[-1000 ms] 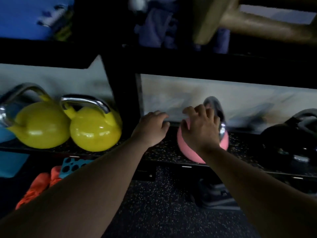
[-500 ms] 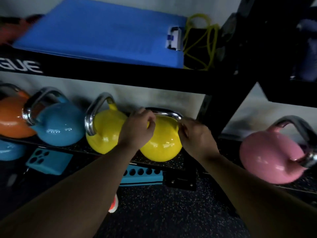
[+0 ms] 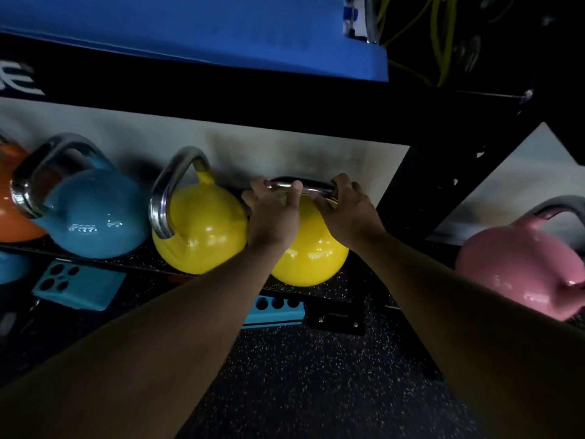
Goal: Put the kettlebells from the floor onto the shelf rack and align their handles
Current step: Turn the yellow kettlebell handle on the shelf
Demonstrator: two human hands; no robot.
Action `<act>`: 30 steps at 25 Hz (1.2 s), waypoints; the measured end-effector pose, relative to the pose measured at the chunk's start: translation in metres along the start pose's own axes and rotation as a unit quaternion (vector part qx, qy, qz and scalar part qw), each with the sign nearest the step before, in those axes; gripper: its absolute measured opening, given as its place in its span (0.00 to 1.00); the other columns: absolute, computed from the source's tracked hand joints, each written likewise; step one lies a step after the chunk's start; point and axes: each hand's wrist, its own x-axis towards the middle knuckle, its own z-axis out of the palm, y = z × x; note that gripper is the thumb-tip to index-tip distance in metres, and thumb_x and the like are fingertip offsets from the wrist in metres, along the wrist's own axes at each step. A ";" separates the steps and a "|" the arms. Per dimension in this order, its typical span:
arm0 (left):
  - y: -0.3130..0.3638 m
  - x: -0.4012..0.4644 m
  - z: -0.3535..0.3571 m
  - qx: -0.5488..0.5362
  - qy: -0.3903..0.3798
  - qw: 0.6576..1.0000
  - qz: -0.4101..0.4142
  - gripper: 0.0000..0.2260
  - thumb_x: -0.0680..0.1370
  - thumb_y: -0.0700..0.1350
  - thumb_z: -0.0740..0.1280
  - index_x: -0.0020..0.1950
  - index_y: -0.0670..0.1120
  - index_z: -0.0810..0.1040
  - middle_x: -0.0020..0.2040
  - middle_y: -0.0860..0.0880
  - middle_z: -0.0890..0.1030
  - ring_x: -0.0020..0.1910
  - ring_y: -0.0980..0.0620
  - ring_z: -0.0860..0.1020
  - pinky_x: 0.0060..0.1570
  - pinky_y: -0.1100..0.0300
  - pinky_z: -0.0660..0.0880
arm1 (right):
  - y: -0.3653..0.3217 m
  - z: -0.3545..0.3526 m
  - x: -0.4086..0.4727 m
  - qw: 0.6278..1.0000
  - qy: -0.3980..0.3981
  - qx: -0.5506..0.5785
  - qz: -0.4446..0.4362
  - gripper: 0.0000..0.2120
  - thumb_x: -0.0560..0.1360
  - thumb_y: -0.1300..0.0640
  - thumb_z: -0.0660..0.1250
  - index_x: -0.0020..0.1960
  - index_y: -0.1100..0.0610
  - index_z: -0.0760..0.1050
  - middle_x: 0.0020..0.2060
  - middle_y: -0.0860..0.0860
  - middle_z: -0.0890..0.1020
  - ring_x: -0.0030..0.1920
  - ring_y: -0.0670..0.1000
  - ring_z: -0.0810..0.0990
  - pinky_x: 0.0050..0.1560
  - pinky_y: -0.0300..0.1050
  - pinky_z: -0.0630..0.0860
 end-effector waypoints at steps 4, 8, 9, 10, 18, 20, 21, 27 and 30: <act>-0.010 0.019 -0.006 -0.045 -0.081 0.996 0.006 0.34 0.79 0.59 0.62 0.79 0.46 0.53 0.78 0.40 0.58 0.73 0.42 0.64 0.58 0.61 0.62 | -0.003 0.019 -0.026 0.997 0.077 0.029 0.005 0.21 0.78 0.39 0.60 0.60 0.55 0.70 0.51 0.56 0.81 0.51 0.60 0.78 0.48 0.51 0.77; -0.010 0.011 0.011 -0.103 -0.077 0.992 -0.016 0.30 0.80 0.60 0.59 0.78 0.48 0.56 0.77 0.42 0.62 0.72 0.42 0.66 0.56 0.58 0.65 | 0.002 -0.001 -0.014 0.964 -0.012 0.247 0.094 0.15 0.74 0.42 0.69 0.50 0.52 0.74 0.39 0.55 0.81 0.39 0.55 0.80 0.35 0.44 0.72; -0.007 0.016 0.012 -0.112 -0.070 0.991 -0.029 0.28 0.81 0.60 0.57 0.77 0.49 0.57 0.76 0.42 0.64 0.70 0.41 0.67 0.53 0.58 0.65 | -0.002 -0.001 -0.012 0.954 -0.025 0.280 0.104 0.13 0.74 0.43 0.69 0.52 0.51 0.76 0.41 0.56 0.82 0.39 0.55 0.80 0.36 0.46 0.73; -0.004 0.024 0.012 -0.107 -0.076 0.991 -0.036 0.26 0.82 0.59 0.55 0.77 0.49 0.58 0.75 0.42 0.65 0.70 0.41 0.68 0.53 0.59 0.64 | -0.008 0.005 -0.015 0.950 -0.021 0.293 0.107 0.14 0.75 0.43 0.68 0.57 0.48 0.76 0.45 0.56 0.82 0.43 0.55 0.81 0.38 0.49 0.76; -0.004 0.034 0.027 -0.060 -0.181 0.982 0.005 0.28 0.82 0.63 0.47 0.80 0.54 0.53 0.79 0.47 0.61 0.76 0.44 0.62 0.63 0.58 0.59 | -0.012 0.027 -0.039 0.905 0.037 0.408 0.116 0.18 0.82 0.44 0.57 0.69 0.45 0.72 0.49 0.53 0.83 0.40 0.51 0.82 0.33 0.43 0.79; -0.002 0.039 0.028 -0.052 -0.181 0.982 0.003 0.27 0.82 0.62 0.46 0.80 0.54 0.54 0.79 0.46 0.62 0.76 0.44 0.63 0.65 0.57 0.59 | -0.013 0.030 -0.035 0.905 0.048 0.408 0.114 0.20 0.82 0.44 0.56 0.72 0.45 0.69 0.44 0.50 0.83 0.38 0.49 0.80 0.32 0.42 0.79; 0.000 0.042 0.027 -0.048 -0.183 0.982 0.001 0.27 0.82 0.61 0.46 0.80 0.54 0.55 0.79 0.46 0.62 0.75 0.44 0.63 0.68 0.56 0.59 | -0.017 0.033 -0.034 0.901 0.052 0.414 0.117 0.21 0.82 0.43 0.55 0.73 0.44 0.67 0.45 0.49 0.83 0.38 0.48 0.80 0.30 0.39 0.77; 0.002 0.061 0.016 -0.086 -0.239 0.967 -0.030 0.26 0.83 0.61 0.49 0.77 0.50 0.64 0.77 0.46 0.66 0.75 0.48 0.64 0.74 0.49 0.60 | -0.048 0.057 -0.030 0.845 0.074 0.508 0.151 0.22 0.82 0.44 0.56 0.76 0.42 0.61 0.68 0.50 0.76 0.59 0.53 0.79 0.35 0.37 0.78; -0.009 0.056 0.011 -0.121 -0.261 0.957 -0.030 0.26 0.82 0.62 0.50 0.76 0.51 0.66 0.76 0.46 0.67 0.74 0.50 0.66 0.73 0.50 0.62 | -0.050 0.069 -0.039 0.841 0.100 0.514 0.137 0.22 0.82 0.44 0.57 0.75 0.40 0.62 0.65 0.43 0.76 0.62 0.48 0.78 0.45 0.41 0.80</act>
